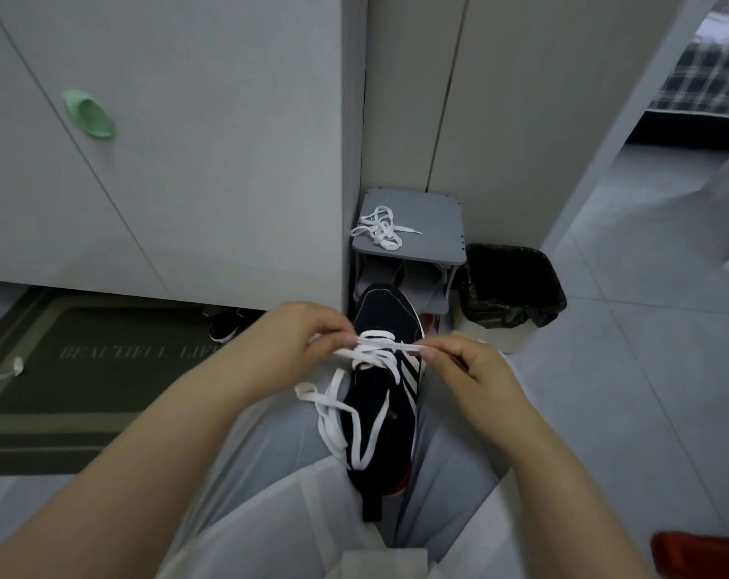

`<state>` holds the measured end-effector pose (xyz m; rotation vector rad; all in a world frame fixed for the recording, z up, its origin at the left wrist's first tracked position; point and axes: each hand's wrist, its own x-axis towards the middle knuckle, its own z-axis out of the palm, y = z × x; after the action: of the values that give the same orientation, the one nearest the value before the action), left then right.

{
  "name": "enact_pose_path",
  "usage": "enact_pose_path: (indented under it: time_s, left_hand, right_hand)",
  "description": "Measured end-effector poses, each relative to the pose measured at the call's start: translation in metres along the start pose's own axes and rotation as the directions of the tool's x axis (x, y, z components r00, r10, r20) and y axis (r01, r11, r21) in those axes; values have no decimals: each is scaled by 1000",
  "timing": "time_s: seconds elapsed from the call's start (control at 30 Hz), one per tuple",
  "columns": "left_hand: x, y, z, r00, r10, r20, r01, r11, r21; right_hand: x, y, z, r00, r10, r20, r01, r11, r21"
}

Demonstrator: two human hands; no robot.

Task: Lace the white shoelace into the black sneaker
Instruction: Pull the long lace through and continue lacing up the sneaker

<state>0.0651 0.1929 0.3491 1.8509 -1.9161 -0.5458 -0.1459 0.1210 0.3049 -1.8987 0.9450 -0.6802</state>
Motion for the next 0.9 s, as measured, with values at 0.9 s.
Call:
enact_pose_path:
  time_s: [0.9]
  left_hand:
    - [-21, -25, 64, 963, -79, -257, 89, 996, 28]
  right_hand:
    - [4, -21, 73, 979, 202, -5, -184, 880, -437]
